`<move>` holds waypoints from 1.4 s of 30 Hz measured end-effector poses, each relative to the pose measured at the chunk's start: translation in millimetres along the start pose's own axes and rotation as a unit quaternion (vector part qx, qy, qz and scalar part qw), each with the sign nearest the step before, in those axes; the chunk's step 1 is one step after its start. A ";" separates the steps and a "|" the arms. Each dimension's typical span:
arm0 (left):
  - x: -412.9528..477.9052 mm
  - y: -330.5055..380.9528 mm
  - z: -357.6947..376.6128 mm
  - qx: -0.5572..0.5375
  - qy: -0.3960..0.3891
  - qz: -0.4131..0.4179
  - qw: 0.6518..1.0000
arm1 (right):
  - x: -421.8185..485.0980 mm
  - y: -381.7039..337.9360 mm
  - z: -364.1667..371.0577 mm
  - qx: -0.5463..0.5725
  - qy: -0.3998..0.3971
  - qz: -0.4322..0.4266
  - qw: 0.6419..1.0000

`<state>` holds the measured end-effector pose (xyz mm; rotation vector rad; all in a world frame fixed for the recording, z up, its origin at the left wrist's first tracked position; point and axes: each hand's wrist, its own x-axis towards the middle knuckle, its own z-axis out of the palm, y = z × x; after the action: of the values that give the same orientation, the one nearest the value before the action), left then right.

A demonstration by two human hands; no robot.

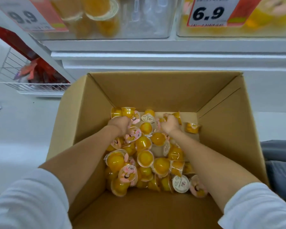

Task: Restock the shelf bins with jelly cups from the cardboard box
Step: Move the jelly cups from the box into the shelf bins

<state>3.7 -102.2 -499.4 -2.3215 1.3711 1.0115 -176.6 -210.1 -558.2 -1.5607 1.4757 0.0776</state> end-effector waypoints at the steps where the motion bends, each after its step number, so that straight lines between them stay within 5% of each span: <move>1: -2.9 2.6 -2.0 -0.039 0.014 -0.014 0.999 | -5.3 -2.9 -10.9 0.043 -0.020 -0.002 0.999; 5: -24.6 26.6 -28.2 -0.191 0.064 -0.025 0.979 | -39.9 -23.7 -68.3 0.215 -0.054 0.017 0.975; 10: -73.9 83.5 -84.1 -0.458 0.081 0.031 0.885 | -105.7 -68.1 -146.9 0.314 -0.075 -0.030 0.946; 20: -161.3 163.2 -210.4 -0.491 0.154 0.184 0.838 | -191.5 -129.1 -283.5 0.273 0.036 -0.214 0.937; 30: -123.7 231.8 -322.5 -0.376 0.368 0.224 0.820 | -141.1 -186.0 -374.7 0.339 0.114 -0.272 0.893; 35: -51.9 271.1 -357.4 -0.260 0.406 0.196 0.854 | -57.4 -206.6 -404.6 0.151 0.236 -0.262 0.923; 38: -5.9 281.3 -380.5 -0.156 0.489 0.165 0.842 | -18.5 -219.4 -418.7 -0.033 0.323 -0.296 0.898; 42: 33.0 274.7 -374.1 0.048 0.472 0.207 0.856 | 13.4 -221.0 -418.2 -0.158 0.298 -0.328 0.882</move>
<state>-56.1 -468.1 -218.2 -2.5814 2.2482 -0.2593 -219.4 -530.6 -212.7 -2.4311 1.3209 -0.6415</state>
